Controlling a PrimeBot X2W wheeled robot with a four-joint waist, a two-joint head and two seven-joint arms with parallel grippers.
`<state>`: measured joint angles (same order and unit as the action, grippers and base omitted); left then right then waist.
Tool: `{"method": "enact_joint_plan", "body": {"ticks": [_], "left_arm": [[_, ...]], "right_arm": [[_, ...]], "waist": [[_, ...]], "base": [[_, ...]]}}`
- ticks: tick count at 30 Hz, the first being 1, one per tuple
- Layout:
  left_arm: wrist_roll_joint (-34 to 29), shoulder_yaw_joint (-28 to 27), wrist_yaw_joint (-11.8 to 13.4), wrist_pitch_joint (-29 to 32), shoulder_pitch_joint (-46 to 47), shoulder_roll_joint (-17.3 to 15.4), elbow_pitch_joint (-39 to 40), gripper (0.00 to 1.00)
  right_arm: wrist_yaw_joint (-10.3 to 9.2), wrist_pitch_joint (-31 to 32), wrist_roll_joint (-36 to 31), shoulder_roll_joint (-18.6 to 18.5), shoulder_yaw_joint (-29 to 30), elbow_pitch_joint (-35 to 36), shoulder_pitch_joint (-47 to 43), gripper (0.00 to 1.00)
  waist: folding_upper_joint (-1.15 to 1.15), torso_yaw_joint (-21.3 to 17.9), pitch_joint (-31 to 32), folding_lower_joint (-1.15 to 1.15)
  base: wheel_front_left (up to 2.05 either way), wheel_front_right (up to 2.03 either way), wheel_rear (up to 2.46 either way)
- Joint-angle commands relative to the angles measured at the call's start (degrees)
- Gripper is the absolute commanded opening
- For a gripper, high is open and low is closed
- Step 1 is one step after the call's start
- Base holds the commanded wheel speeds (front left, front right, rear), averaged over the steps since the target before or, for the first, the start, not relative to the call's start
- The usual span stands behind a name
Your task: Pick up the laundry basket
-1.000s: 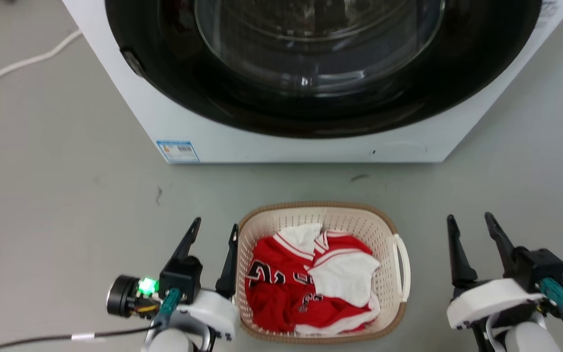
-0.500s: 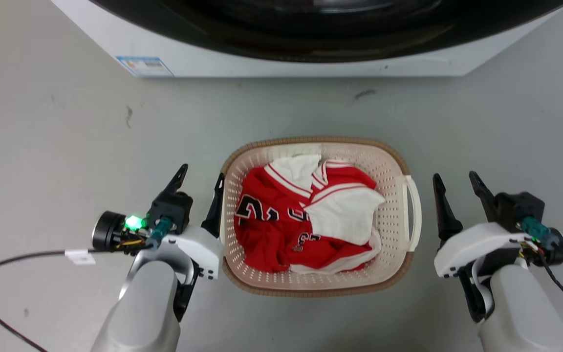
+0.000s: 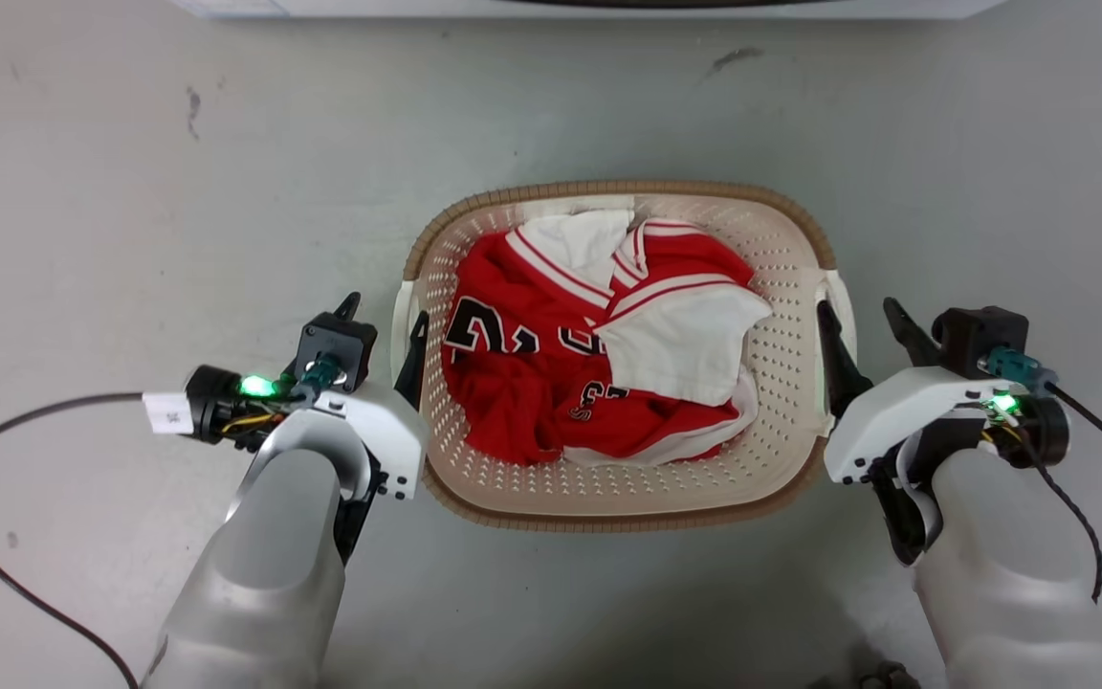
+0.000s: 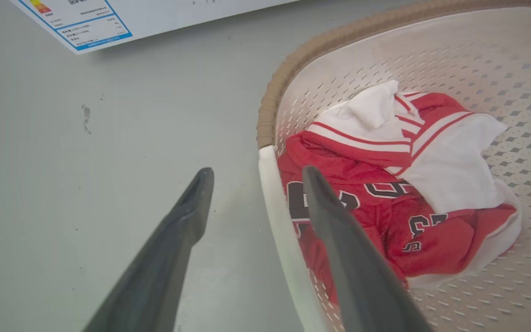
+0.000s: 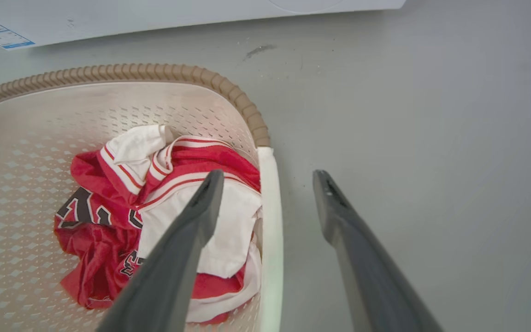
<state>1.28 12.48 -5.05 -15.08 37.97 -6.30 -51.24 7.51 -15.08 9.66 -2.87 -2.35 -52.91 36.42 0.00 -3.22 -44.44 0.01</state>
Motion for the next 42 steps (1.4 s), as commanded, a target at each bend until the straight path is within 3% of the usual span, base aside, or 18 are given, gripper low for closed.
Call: {"method": "enact_joint_plan", "body": {"ticks": [1,14,33,34,35,36,42], "left_arm": [[0.4,0.0,-0.1,-0.1,1.2,0.2,-0.5,1.00],[1.8,3.3,-2.1,1.4,10.8,1.2,-15.9,1.00],[8.3,10.7,-2.4,6.5,14.3,1.7,-21.3,1.00],[8.9,11.1,-2.4,6.6,14.1,1.8,-21.3,1.00],[9.6,11.6,-2.4,6.7,13.9,1.9,-21.2,0.60],[10.3,12.3,-2.4,6.8,13.7,2.1,-20.9,0.00],[14.1,16.6,-2.5,7.2,12.8,1.9,-19.5,0.00]], "right_arm": [[-0.04,0.0,0.7,0.0,-0.4,-0.9,1.1,1.00],[-0.04,2.6,5.1,0.0,-4.3,-16.5,11.5,1.00],[-0.04,5.7,7.8,0.0,-6.3,-20.7,15.4,1.00],[-0.04,6.1,7.8,0.0,-6.5,-20.8,15.3,0.67],[-0.04,6.4,7.8,0.0,-6.8,-20.8,15.3,0.13],[-0.04,6.7,7.8,0.0,-7.0,-20.8,15.3,0.00],[-0.04,7.5,6.6,0.0,-6.7,-20.8,15.2,0.00]], "waist": [[0.00,0.3,-0.8,-0.01],[0.00,0.8,-3.9,-0.01],[0.00,0.5,-5.9,-0.01],[0.00,0.5,-5.9,-0.01],[0.00,0.6,-5.9,-0.01],[0.00,0.6,-5.9,-0.01],[0.00,0.5,-5.7,-0.01]], "base": [[0.00,0.00,0.00],[0.00,0.00,0.00],[0.00,0.00,0.00],[0.00,0.00,0.00],[0.00,0.00,0.00],[0.00,0.00,0.00],[0.00,0.00,0.00]]}}
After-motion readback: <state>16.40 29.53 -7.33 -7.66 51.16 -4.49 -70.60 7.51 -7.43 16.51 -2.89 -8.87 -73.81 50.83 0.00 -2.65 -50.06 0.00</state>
